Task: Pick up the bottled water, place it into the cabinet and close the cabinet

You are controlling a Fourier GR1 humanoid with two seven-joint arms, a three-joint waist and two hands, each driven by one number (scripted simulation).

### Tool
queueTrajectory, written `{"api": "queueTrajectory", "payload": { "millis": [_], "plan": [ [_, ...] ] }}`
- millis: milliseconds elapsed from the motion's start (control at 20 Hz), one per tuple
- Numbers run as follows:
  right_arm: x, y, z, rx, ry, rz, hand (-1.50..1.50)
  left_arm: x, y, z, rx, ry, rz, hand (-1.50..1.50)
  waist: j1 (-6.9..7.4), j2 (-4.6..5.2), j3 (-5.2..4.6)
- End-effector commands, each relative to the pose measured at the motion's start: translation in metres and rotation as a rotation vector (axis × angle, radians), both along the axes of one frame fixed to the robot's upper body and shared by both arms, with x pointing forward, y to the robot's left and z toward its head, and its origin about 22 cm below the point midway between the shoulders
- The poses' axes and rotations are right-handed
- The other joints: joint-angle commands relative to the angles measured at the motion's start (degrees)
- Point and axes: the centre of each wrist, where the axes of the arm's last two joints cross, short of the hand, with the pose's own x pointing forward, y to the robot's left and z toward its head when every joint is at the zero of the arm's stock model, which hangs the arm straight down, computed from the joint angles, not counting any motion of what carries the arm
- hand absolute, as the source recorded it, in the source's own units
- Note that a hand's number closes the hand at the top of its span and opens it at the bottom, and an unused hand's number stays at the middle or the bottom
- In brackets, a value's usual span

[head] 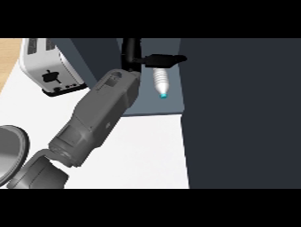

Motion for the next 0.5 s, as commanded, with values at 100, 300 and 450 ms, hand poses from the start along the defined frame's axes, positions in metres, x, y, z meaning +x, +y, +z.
{"api": "queueTrajectory", "payload": {
  "millis": [100,300,450],
  "plan": [
    [-0.002,0.013,0.021,-0.026,-0.057,0.001,-1.5,-0.011,-0.008,-0.001,-0.077,-0.003,-0.13,-1.5,0.75,-0.59,0.03],
    [0.002,0.012,0.03,-0.024,-0.023,0.018,-1.5,-0.029,-0.009,-0.016,-0.102,0.001,-0.178,-1.5,2.26,-0.68,0.01],
    [0.002,0.01,0.03,-0.02,-0.029,0.019,-1.5,-0.035,-0.021,0.009,-0.134,0.015,-0.194,-1.5,3.06,-0.99,0.03]
  ]
}}
